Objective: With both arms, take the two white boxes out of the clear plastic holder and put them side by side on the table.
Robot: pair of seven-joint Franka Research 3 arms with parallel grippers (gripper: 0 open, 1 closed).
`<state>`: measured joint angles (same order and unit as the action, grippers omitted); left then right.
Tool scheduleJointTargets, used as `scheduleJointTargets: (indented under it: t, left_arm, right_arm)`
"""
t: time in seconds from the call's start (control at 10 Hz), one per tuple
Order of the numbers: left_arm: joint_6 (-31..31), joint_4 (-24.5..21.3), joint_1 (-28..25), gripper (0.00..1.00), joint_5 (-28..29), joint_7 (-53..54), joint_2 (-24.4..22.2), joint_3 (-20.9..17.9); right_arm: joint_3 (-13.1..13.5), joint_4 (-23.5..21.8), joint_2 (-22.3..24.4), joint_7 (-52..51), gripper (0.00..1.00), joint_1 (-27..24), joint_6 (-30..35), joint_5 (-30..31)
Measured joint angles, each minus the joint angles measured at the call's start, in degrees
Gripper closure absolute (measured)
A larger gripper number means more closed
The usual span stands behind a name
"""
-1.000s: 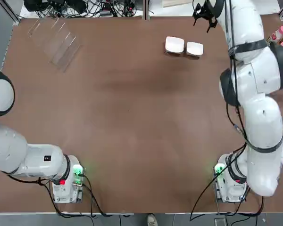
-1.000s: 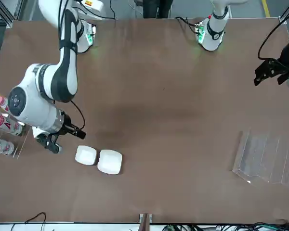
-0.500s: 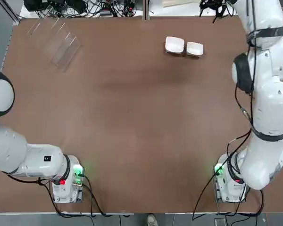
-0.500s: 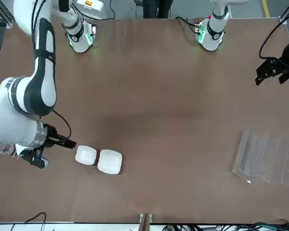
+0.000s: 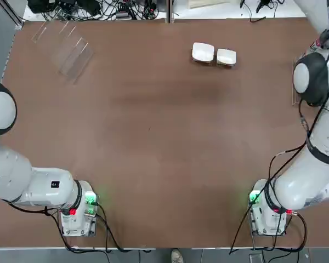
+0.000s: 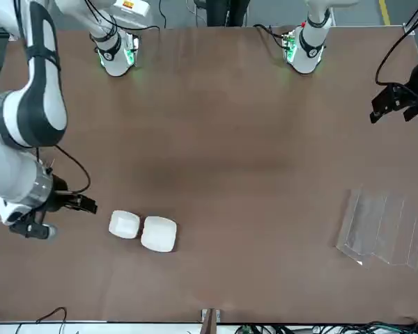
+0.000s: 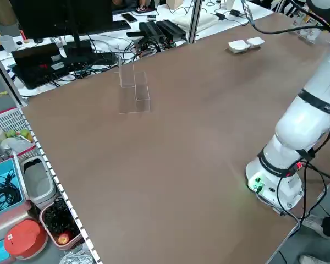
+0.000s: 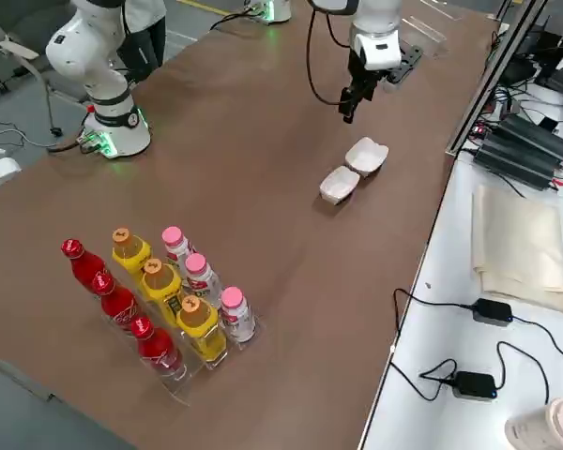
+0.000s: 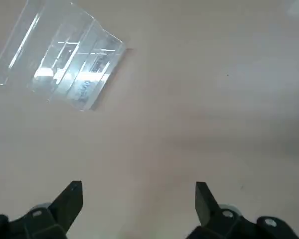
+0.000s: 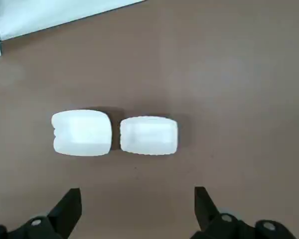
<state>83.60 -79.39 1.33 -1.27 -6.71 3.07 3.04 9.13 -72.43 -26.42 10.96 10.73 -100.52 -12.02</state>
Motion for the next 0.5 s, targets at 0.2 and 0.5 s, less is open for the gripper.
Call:
scheduleJointTargets:
  t: [0.2,0.5]
  left_arm:
    - [0.0,0.0,0.0,0.00,-0.2,0.0,0.0,0.0]
    - [-0.2,0.0,0.1,0.00,-0.7,-0.1,0.0,0.0]
  right_arm:
    - [-1.4,-0.7,2.8,-1.3,0.00,-2.7,1.1,2.1]
    - [-1.4,-0.9,8.0,-3.2,0.00,-4.9,4.7,5.9]
